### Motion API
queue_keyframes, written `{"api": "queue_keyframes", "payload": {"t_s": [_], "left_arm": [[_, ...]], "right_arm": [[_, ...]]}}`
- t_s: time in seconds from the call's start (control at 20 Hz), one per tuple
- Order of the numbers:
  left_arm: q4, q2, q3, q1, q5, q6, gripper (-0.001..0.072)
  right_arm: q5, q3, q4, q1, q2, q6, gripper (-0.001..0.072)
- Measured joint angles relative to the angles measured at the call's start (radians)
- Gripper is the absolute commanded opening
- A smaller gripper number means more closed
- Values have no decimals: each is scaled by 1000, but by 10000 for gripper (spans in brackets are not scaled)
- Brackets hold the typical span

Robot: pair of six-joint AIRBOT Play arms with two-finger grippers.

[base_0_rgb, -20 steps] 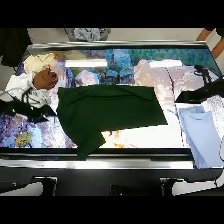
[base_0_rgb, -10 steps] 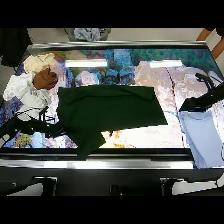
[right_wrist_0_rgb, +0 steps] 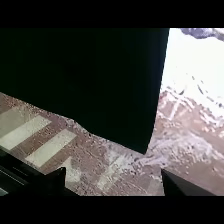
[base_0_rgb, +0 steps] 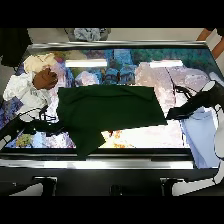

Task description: Fold the shirts.

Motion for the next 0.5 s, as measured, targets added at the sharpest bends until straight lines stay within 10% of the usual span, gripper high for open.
{"api": "queue_keyframes", "payload": {"t_s": [0.25, 0.35, 0.4, 0.5], "left_arm": [[-1, 13, 10, 0, -1, 12, 28], [-2, 15, 28, -1, -3, 16, 28], [-2, 15, 40, -1, -4, 17, 28], [-1, 16, 67, -1, -7, 19, 25]], "right_arm": [[-26, -10, 40, 22, -76, 21, 594], [-27, -11, 56, 42, -100, 38, 374], [-44, -11, 55, 53, -110, 43, 54], [-80, -10, 58, 71, -120, 64, 48]]}}
